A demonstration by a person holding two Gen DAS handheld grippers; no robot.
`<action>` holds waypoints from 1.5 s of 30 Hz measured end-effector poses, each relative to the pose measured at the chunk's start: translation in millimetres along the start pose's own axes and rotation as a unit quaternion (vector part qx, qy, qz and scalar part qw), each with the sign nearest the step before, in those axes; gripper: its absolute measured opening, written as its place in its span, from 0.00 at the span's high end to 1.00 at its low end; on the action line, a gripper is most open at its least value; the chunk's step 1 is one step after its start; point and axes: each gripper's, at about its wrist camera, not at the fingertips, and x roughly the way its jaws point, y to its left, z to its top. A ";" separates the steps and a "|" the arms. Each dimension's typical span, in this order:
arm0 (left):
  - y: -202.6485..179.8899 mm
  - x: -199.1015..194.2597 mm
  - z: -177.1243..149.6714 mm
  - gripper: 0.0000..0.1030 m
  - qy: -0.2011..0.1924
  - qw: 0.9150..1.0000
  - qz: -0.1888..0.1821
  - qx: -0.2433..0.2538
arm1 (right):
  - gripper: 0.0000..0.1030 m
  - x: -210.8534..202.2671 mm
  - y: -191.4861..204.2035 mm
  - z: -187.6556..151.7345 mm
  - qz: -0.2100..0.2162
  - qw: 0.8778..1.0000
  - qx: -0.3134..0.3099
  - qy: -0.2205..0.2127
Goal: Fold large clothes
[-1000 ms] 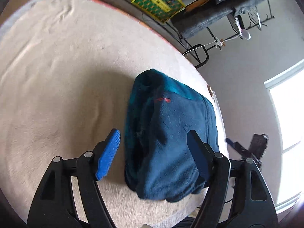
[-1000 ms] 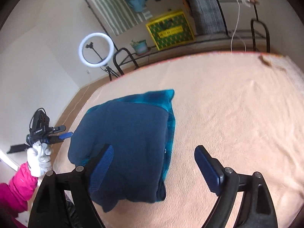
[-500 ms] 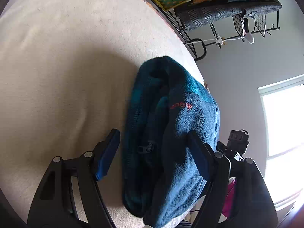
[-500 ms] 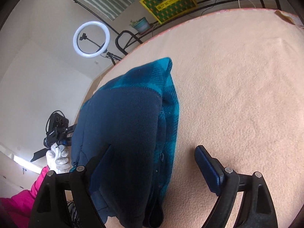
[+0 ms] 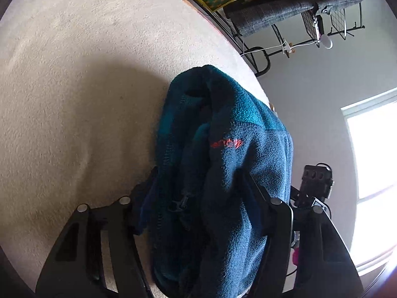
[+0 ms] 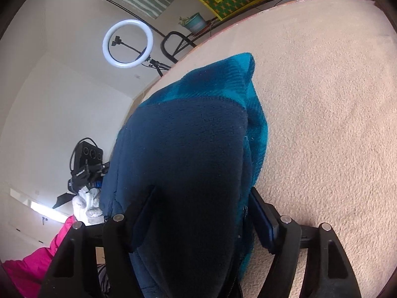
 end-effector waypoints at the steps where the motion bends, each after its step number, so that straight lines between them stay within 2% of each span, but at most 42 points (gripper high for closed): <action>1: -1.3 -0.3 -1.3 0.41 -0.001 1.000 0.006 0.005 | 0.32 -0.1 1.8 -0.6 -0.006 1.000 -0.001 0.002; 7: -21.8 -2.3 -6.3 0.50 -0.011 0.998 0.056 0.041 | 0.50 -0.4 15.8 0.4 -0.040 0.999 -0.017 0.002; 12: -41.9 -9.9 -13.5 0.60 -0.027 0.993 0.082 0.074 | 0.68 -4.6 38.8 0.9 -0.100 0.994 -0.050 -0.006; 15: -54.5 -18.7 -19.3 0.63 -0.038 0.991 0.087 0.094 | 0.73 -8.0 61.2 -0.1 -0.154 0.985 -0.080 -0.008; 17: -63.4 -25.7 -23.0 0.66 -0.045 0.990 0.086 0.104 | 0.75 -10.8 81.5 -1.8 -0.195 0.975 -0.106 -0.009; 22: -86.4 -35.6 -25.7 0.69 -0.050 0.989 0.077 0.120 | 0.77 -25.0 126.3 -7.1 -0.257 0.953 -0.158 -0.020; 26: -111.3 -38.3 -23.0 0.69 -0.051 0.987 0.068 0.138 | 0.78 -45.1 152.0 -9.5 -0.291 0.936 -0.193 -0.041; 31: -150.5 -29.4 -4.7 0.69 -0.051 0.982 0.064 0.170 | 0.78 -71.5 171.9 -1.3 -0.325 0.915 -0.230 -0.067; 37: -190.7 5.6 18.0 0.69 -0.041 0.978 0.060 0.198 | 0.78 -100.3 171.0 18.9 -0.345 0.903 -0.240 -0.089; 41: -211.9 42.5 30.8 0.69 -0.026 0.975 0.061 0.212 | 0.78 -113.3 150.2 34.1 -0.359 0.898 -0.237 -0.091; 45: -239.9 90.1 46.7 0.69 -0.010 0.973 0.055 0.225 | 0.79 -132.0 118.1 53.2 -0.367 0.899 -0.222 -0.088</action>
